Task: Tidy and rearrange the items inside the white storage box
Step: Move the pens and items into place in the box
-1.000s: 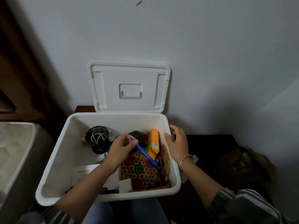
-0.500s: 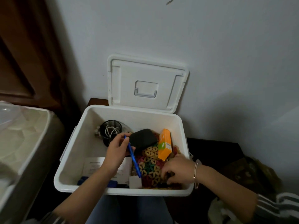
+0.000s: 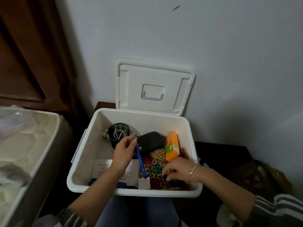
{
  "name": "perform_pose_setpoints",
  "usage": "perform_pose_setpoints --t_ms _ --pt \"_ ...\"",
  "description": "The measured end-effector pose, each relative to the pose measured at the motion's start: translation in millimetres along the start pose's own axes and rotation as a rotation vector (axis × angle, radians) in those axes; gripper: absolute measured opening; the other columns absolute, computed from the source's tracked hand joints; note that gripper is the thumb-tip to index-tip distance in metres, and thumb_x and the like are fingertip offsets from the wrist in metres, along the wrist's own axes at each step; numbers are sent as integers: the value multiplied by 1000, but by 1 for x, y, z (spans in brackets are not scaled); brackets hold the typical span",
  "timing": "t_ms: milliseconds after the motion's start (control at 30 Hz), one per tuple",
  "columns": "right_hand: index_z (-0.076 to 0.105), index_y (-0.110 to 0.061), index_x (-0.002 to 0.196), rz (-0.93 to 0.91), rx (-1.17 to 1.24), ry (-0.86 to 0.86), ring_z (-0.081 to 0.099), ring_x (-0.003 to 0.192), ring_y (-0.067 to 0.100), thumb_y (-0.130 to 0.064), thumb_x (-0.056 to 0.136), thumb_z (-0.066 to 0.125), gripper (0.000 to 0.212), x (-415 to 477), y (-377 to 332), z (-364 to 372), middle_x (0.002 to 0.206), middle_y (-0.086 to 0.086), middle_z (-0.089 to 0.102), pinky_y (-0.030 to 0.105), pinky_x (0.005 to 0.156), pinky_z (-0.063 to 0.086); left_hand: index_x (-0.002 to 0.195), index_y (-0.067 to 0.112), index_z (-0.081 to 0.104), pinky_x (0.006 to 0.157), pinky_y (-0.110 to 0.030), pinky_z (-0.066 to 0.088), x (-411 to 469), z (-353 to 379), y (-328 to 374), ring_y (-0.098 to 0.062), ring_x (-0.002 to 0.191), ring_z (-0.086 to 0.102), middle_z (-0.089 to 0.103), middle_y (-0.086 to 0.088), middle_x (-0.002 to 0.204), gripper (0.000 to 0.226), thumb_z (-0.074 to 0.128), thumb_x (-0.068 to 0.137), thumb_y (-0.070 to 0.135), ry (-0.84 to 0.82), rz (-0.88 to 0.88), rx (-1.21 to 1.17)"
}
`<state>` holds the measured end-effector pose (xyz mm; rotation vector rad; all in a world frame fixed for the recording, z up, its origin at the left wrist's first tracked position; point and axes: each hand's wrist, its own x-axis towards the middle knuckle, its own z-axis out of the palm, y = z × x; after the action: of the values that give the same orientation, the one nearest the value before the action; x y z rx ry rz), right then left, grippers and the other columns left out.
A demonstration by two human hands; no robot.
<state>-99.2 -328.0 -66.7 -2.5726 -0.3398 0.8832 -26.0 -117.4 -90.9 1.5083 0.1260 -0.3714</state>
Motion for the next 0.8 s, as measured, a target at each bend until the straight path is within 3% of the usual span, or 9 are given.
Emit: perform_pose_setpoints --t_ms 167,300,367,433,533,633,800 --pt "63 -31 101 31 529 570 63 94 5 -19 90 62 16 -22 0 -15 97 -9 67 21 86 50 98 -1 62 73 -28 58 -7 3 9 -22 85 70 66 -11 83 18 52 98 14 -72 -33 -149" --pt "62 -17 96 16 1185 943 68 79 7 -10 95 51 14 -25 -13 -30 79 -7 70 18 69 54 100 -1 60 72 -26 58 -14 3 19 -24 89 70 68 -12 88 17 51 99 14 -95 -17 -294" --pt "59 -11 94 2 1539 996 68 73 16 -8 97 48 12 -23 -19 -35 72 -1 66 26 69 57 95 3 60 69 -24 58 -17 0 25 -20 88 71 70 -9 85 16 51 99 16 -53 -11 -387" --pt "58 -13 93 35 1705 1042 67 75 16 -10 96 51 9 -20 -22 -37 75 0 65 30 74 55 90 7 61 68 -23 58 -20 -5 30 -14 83 72 73 -5 82 17 52 98 19 20 -18 -455" --pt "59 -21 92 164 1736 1139 63 80 12 -17 94 55 6 -13 -25 -30 84 -1 65 26 70 44 88 14 62 71 -23 51 -23 -16 32 -4 77 71 76 2 83 16 54 98 25 141 -55 -481" --pt "57 -14 102 243 1866 1238 63 79 13 -13 94 56 8 -8 -31 -23 87 3 65 25 72 47 88 14 60 61 -17 53 -29 -25 31 0 65 69 76 2 77 15 54 98 22 207 -88 -603" --pt "54 -15 90 156 1983 1134 70 65 11 -3 93 54 12 0 -63 -9 87 11 66 25 74 53 86 4 56 57 -13 55 -46 -15 26 -6 62 69 72 -6 73 13 54 97 11 159 -170 -733"
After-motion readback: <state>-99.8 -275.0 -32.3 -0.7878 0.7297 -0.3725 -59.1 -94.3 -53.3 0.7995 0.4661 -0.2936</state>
